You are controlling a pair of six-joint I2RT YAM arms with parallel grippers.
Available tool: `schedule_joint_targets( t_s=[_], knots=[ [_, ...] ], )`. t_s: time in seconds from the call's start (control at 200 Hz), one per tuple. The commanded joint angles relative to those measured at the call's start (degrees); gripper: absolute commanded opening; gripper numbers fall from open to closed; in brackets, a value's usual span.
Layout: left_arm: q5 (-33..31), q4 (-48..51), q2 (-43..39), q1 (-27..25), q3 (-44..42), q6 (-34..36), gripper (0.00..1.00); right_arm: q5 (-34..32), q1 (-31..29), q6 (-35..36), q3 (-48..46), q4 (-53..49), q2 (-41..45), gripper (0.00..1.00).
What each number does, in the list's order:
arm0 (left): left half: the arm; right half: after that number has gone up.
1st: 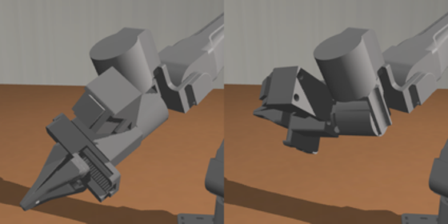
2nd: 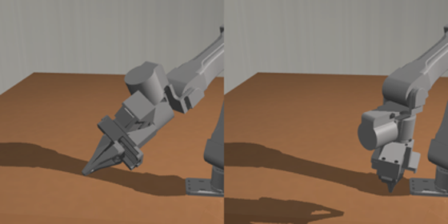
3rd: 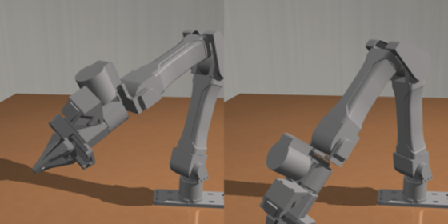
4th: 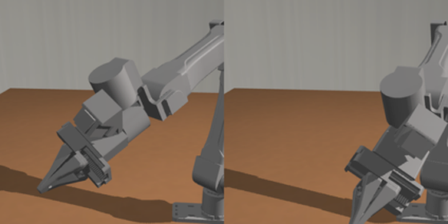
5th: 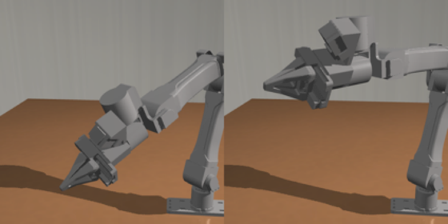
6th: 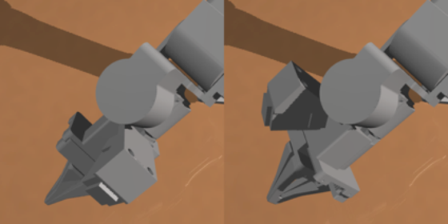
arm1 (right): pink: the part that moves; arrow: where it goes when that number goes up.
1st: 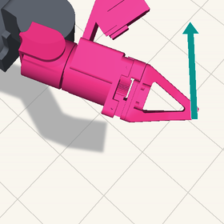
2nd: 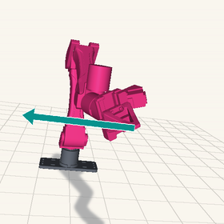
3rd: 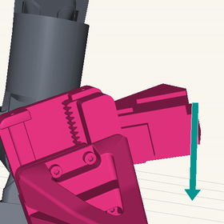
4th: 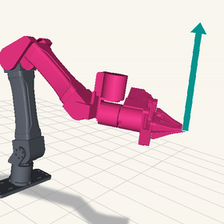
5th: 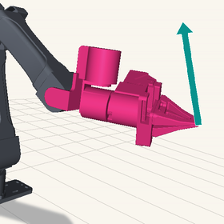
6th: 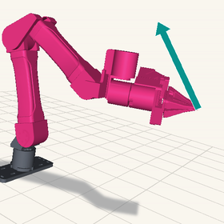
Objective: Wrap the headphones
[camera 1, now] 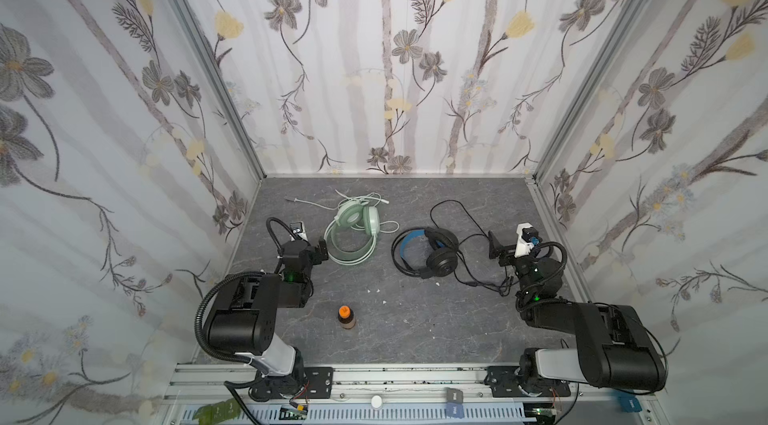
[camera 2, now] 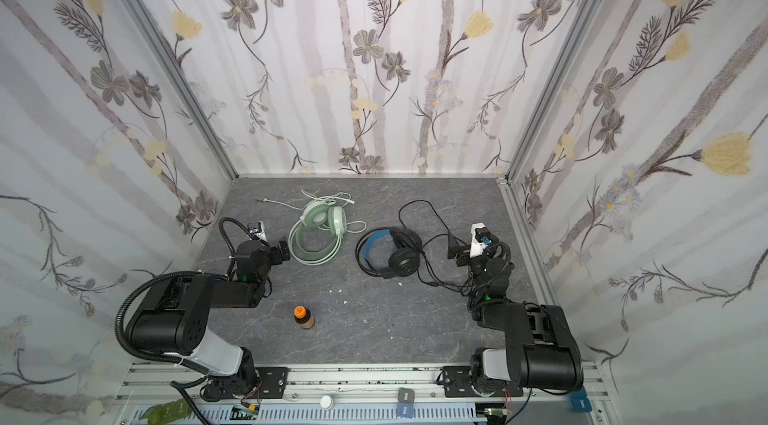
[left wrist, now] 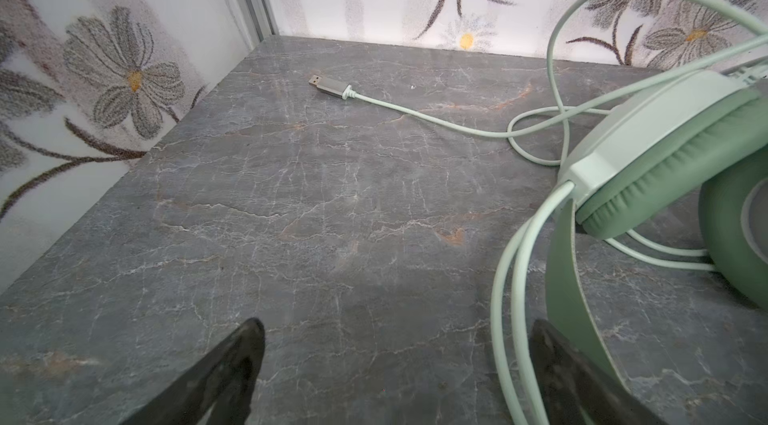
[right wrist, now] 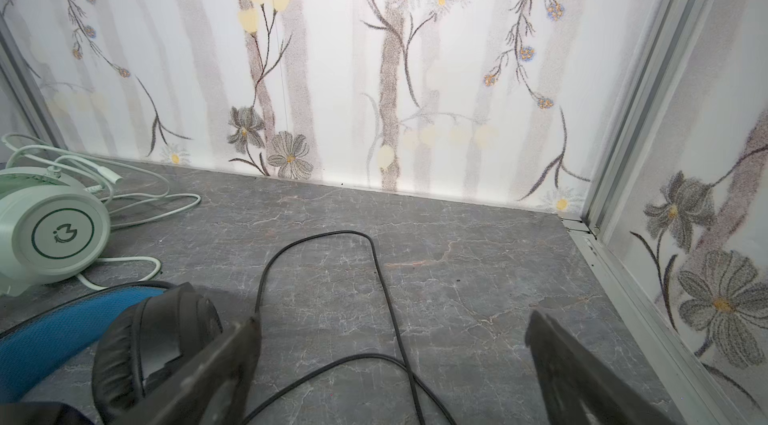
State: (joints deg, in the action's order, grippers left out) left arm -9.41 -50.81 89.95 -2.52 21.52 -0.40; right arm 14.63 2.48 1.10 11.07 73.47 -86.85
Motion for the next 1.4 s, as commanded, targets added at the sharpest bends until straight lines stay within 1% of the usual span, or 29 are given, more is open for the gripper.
schedule_joint_targets(
  t_s=[0.0,1.259,1.324,1.349,1.394],
  knots=[
    [0.18,-2.28,0.05,0.07,0.35,-0.04,1.00,-0.06,-0.08,0.08,-0.04,3.43,-0.08,1.00],
    [0.54,-2.10,-0.27,0.58,0.46,-0.37,1.00,-0.62,-0.23,-0.11,-0.10,3.77,0.13,1.00],
    [-1.16,2.95,-2.96,0.50,1.92,-1.13,1.00,-4.75,-1.05,-0.23,0.40,-0.25,3.05,1.00],
    [-1.82,6.35,-4.49,0.52,3.19,-1.38,1.00,-6.86,-1.52,-0.31,1.11,-3.34,4.85,1.00],
    [-2.39,13.45,-6.93,0.61,5.63,-1.56,1.00,-7.74,-1.86,-0.23,2.41,-8.35,7.64,1.00]
  ],
)
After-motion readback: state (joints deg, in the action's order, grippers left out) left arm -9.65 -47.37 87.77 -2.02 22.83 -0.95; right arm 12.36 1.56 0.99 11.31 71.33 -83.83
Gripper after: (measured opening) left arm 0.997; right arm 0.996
